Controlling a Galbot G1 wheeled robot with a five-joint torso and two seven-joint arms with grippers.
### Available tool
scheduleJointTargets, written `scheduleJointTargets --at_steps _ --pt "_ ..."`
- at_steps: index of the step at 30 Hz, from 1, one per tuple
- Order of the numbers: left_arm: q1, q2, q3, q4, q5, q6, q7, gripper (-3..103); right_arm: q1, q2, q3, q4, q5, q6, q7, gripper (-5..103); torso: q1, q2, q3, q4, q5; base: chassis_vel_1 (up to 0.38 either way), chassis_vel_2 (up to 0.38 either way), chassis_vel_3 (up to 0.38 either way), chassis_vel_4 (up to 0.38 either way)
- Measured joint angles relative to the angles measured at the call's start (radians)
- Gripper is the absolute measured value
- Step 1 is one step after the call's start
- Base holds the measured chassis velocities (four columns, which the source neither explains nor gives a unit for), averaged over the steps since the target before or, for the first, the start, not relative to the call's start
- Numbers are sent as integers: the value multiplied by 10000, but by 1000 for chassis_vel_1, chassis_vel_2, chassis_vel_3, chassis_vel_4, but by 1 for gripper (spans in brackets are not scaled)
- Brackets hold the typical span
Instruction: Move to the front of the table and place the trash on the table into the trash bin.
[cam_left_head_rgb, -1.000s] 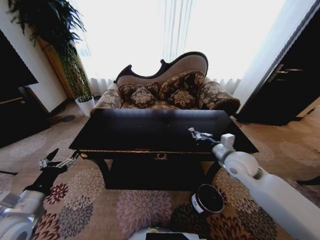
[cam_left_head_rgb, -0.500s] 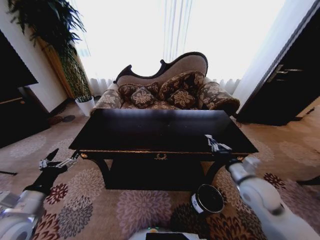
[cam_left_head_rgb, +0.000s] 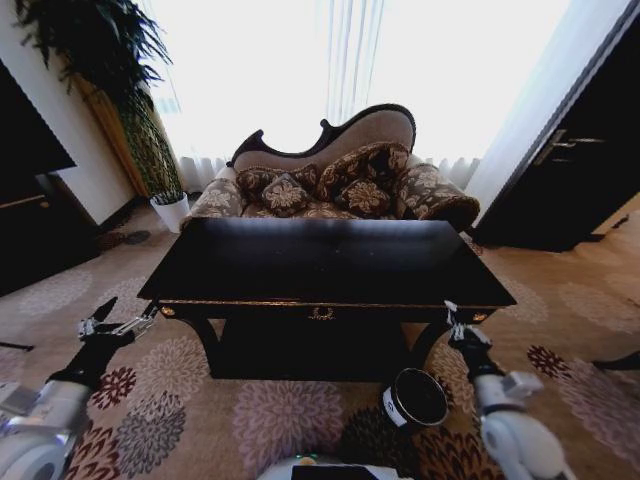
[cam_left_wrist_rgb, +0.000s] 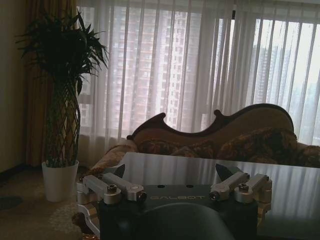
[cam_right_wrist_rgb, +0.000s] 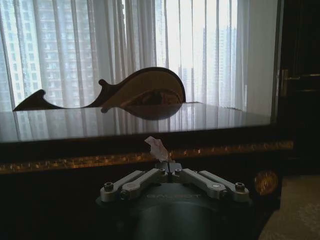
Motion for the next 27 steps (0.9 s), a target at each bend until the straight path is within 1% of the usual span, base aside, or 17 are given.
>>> scheduleJointTargets --at_steps 3,7,11,12,14,15,20,21,25,27 --pt "0 0 0 0 0 0 0 100 73 103 -170 -381 22 180 -5 0 1 -1 0 -1 0 0 0 0 0" --pt "0 0 0 -1 0 0 0 100 437 392 -832 -1693 -169 722 -35 0 1 0 0 1 -1 0 0 0 0" --pt "0 0 0 -1 0 0 0 100 696 471 -1185 -2598 -237 890 -55 0 1 -1 0 1 -1 0 0 0 0" --pt "0 0 0 -1 0 0 0 100 925 471 -1360 -3356 -343 1011 -101 0 2 -1 0 0 0 0 0 0 0" --pt "0 0 0 0 0 0 0 100 1226 423 -1528 -4337 -534 1230 -152 0 1 -1 0 1 1 0 0 0 0" --pt "0 0 0 0 0 0 0 100 1226 423 -1528 -4337 -534 1230 -152 0 1 -1 0 1 1 0 0 0 0" --pt "0 0 0 -1 0 0 0 100 1811 210 -2130 -6409 -609 1690 -199 0 1 -1 1 -1 2 0 0 0 0" --pt "0 0 0 -1 0 0 0 100 1811 210 -2130 -6409 -609 1690 -199 0 1 -1 1 -1 2 0 0 0 0" --pt "0 0 0 -1 0 0 0 100 2342 39 -2502 -7740 -597 1841 -201 0 1 -1 0 -1 1 0 0 0 0" --pt "0 0 0 -1 0 0 0 100 2472 -1 -2566 -7993 -619 1868 -196 0 2 -2 1 -1 1 0 0 0 0"
